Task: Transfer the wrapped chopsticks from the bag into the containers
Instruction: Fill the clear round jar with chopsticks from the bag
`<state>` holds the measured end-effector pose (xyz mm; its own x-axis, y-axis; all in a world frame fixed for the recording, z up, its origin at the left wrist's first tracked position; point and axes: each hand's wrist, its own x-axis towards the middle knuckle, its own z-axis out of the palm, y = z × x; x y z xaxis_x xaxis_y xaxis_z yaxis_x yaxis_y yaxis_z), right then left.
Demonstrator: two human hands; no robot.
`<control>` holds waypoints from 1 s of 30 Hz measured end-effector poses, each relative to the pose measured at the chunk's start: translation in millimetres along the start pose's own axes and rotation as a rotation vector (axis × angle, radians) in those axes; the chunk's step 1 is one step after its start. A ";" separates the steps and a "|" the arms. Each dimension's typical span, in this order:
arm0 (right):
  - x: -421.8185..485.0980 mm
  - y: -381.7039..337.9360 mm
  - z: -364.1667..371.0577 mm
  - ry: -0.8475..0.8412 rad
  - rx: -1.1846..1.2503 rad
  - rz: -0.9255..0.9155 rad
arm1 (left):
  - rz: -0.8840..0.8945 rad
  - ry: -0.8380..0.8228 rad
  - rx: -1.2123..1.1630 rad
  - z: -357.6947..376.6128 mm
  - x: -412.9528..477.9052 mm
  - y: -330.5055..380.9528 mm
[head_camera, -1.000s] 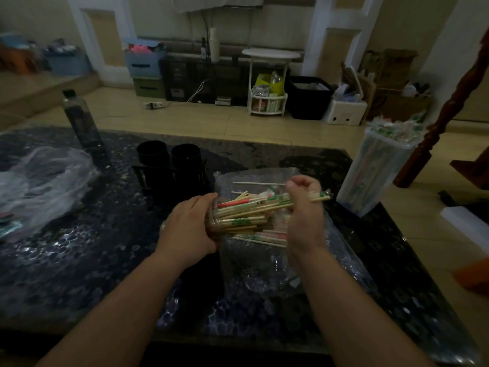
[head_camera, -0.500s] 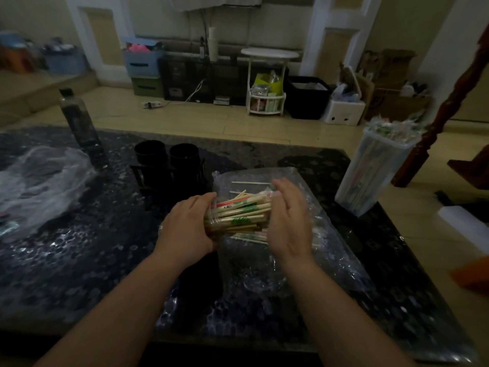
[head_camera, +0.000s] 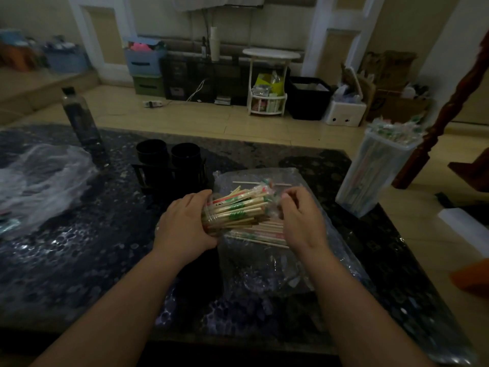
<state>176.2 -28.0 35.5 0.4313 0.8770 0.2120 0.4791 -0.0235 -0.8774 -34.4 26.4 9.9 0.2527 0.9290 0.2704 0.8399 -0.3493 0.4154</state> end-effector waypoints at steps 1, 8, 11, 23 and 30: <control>3.8 5.3 -3.8 -0.072 -0.055 0.056 | -0.012 -0.004 -0.004 -0.9 -0.2 -0.1; 5.9 27.0 -14.5 -0.577 -0.606 0.185 | -0.077 0.000 -0.030 -4.9 0.7 0.2; 2.9 28.7 -13.8 -0.667 -0.806 0.219 | -0.084 -0.010 -0.027 -5.5 0.1 -0.5; -1.9 65.6 -3.7 -0.828 -0.971 0.416 | -0.087 -0.004 -0.063 -5.4 1.0 -2.5; -10.0 74.0 21.5 -0.422 -0.526 0.150 | -0.097 -0.004 -0.053 -3.5 2.0 -4.0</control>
<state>190.9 -28.2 -40.8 0.2383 0.9554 -0.1742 0.7909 -0.2951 -0.5361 -39.0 29.2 11.7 0.1733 0.9592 0.2232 0.8338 -0.2636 0.4852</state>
